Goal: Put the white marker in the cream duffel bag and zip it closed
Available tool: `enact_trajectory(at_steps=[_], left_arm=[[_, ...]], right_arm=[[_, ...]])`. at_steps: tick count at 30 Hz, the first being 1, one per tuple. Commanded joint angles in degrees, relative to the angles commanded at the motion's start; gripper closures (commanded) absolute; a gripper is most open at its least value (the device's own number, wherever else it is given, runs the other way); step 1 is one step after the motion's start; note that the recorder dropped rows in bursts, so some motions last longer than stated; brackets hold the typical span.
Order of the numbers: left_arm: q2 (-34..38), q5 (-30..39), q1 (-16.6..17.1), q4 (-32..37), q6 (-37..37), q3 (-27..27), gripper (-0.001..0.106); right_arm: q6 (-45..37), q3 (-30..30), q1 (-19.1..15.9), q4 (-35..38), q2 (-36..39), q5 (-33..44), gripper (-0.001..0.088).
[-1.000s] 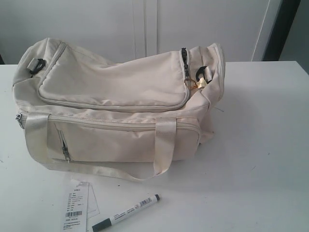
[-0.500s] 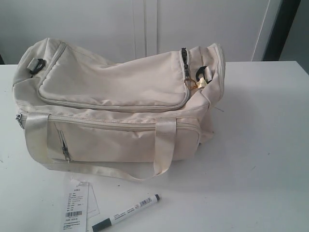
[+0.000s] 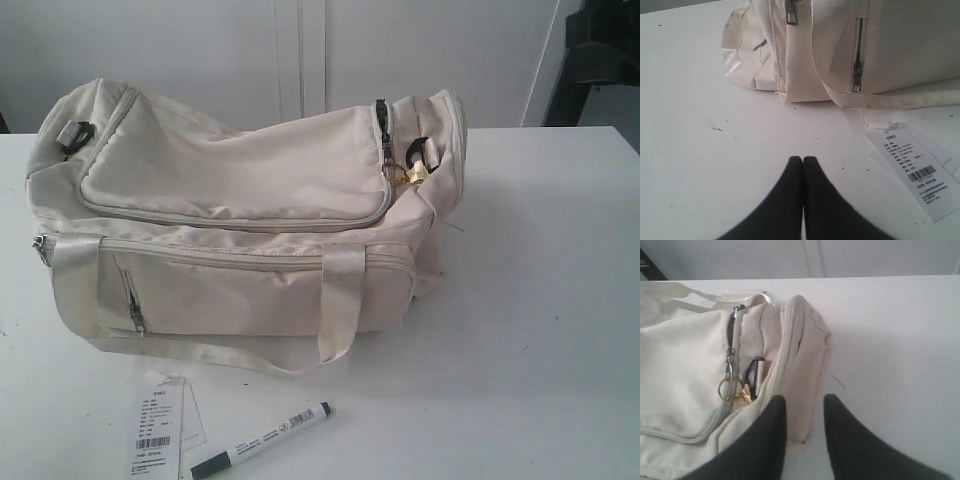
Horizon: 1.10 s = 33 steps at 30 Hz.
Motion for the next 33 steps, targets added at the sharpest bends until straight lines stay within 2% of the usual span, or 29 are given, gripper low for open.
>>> enact_trajectory(at_steps=[3, 5, 10, 14, 25, 33], left_arm=[[0.0, 0.0, 0.0, 0.0, 0.0, 0.0, 0.105], [0.0, -0.11, 0.0, -0.68, -0.03, 0.0, 0.105], [0.0, -1.4, 0.0, -2.48, -0.03, 0.0, 0.105], [0.0, -1.4, 0.0, -2.47, -0.15, 0.0, 0.105], [0.0, -1.93, 0.0, -5.53, -0.17, 0.0, 0.105], [0.0, -2.25, 0.0, -5.94, -0.27, 0.0, 0.105]], right_arm=[[-0.44, -2.21, 0.0, 2.25, 3.92, 0.0, 0.0205], [-0.61, -3.57, 0.0, 2.23, 6.55, 0.0, 0.0183], [-0.61, -7.25, 0.0, 2.85, 12.13, 1.33, 0.0183], [-0.61, -10.08, 0.11, 6.15, 16.27, 2.65, 0.0183], [-0.71, -16.8, 3.91, 6.12, 25.52, 1.21, 0.0188], [-0.71, -19.89, 4.01, 6.12, 30.88, 0.39, 0.0188]])
